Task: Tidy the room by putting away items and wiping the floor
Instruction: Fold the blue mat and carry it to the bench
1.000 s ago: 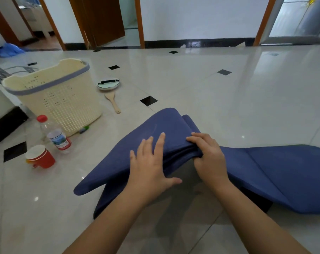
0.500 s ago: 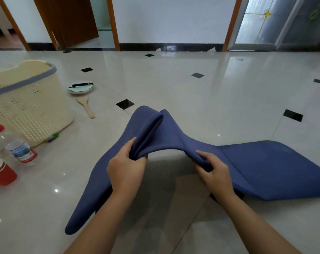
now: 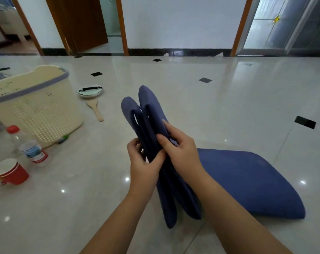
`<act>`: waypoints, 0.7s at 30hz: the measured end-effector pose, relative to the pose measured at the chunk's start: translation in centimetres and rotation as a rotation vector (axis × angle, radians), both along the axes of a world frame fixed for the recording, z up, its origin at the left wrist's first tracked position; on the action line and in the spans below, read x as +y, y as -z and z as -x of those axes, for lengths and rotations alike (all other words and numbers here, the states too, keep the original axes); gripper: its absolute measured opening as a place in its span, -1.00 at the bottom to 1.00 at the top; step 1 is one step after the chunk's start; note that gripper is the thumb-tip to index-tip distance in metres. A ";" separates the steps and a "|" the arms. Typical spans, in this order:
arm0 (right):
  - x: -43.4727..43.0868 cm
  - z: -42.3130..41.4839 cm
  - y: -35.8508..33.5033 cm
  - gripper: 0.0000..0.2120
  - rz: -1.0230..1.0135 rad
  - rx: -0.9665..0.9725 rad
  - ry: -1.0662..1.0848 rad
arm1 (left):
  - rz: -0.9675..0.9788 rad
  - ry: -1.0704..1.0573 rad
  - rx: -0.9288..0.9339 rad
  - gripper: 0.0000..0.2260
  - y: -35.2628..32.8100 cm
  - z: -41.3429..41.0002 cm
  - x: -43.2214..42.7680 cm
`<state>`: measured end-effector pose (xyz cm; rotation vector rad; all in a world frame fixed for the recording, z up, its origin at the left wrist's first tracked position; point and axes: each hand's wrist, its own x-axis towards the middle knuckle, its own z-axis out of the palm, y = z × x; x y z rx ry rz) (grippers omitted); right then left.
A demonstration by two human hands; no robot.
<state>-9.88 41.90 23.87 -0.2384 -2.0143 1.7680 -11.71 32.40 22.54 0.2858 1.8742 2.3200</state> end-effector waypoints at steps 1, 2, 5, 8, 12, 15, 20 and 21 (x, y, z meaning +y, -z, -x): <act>0.1 -0.2 0.7 -0.59 0.026 -0.030 -0.031 | 0.030 -0.015 -0.003 -0.62 0.6 0.0 -0.2; 0.1 -0.4 1.4 -0.59 0.046 -0.050 -0.064 | 0.062 -0.036 0.001 -0.61 1.0 0.0 -0.4; 0.6 -0.6 2.3 -0.60 0.088 -0.086 -0.130 | 0.124 -0.084 -0.006 -0.50 1.2 0.0 -0.5; 0.7 -0.9 2.5 -0.70 0.271 -0.091 -0.195 | 0.233 -0.150 -0.010 -0.31 0.4 -0.1 0.1; 2.2 -2.1 3.6 -0.74 0.455 -0.098 -0.058 | 0.347 -0.187 0.067 -0.15 0.7 -0.8 0.7; 5.0 -4.1 5.6 -0.78 0.301 -0.214 0.064 | 0.369 -0.189 0.113 -0.23 0.9 -0.7 0.8; 10.6 -9.9 11.3 -0.76 0.188 -0.463 0.349 | 0.358 -0.198 0.133 -0.23 0.6 -0.4 1.0; 11.4 -11.1 12.7 -0.73 0.150 -0.522 0.385 | 0.362 -0.197 0.136 -0.23 0.7 -0.5 1.2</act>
